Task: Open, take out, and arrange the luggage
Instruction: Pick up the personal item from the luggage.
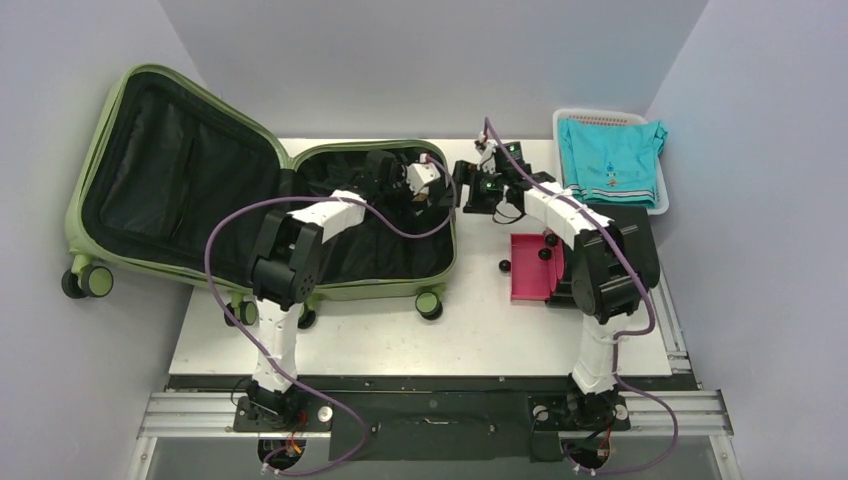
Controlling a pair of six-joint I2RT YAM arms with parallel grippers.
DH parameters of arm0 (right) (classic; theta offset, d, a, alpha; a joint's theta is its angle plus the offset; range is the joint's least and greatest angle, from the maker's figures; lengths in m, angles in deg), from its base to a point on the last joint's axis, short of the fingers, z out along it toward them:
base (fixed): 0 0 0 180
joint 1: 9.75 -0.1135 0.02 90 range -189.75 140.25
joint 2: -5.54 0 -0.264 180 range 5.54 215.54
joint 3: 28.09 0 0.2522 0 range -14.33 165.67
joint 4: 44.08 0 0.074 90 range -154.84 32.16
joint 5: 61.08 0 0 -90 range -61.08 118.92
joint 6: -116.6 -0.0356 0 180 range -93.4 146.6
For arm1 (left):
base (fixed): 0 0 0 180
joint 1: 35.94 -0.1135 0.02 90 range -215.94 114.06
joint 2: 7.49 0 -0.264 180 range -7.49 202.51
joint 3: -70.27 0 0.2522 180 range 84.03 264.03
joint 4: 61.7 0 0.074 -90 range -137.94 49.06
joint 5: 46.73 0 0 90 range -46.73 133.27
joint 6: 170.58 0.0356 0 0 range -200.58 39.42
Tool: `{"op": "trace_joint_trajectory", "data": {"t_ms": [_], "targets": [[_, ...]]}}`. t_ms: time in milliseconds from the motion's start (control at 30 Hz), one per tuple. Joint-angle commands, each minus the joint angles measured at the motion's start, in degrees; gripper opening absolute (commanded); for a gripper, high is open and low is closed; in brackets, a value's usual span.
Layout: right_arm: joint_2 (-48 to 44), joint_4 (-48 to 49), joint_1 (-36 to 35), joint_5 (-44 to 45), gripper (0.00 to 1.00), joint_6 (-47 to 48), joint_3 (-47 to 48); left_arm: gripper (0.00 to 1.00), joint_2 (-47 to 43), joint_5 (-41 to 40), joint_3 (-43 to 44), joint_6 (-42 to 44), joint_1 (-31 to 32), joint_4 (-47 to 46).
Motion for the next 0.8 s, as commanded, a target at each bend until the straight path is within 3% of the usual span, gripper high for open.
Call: {"op": "trace_joint_trajectory", "data": {"t_ms": [0,467,767], "targets": [[0.7,-1.7,-1.4,1.8,0.77,0.3,2.5,0.97,0.7,-2.4,1.1,4.2,2.1,-2.3],[3.4,-1.9,-3.9,3.7,0.66,-0.3,1.9,1.00,6.0,-13.5,0.0,16.5,5.0,-12.3],[5.8,-1.1,-4.3,3.7,0.38,-1.3,2.6,1.00,9.0,-14.5,0.8,20.1,5.0,-15.8]]}}
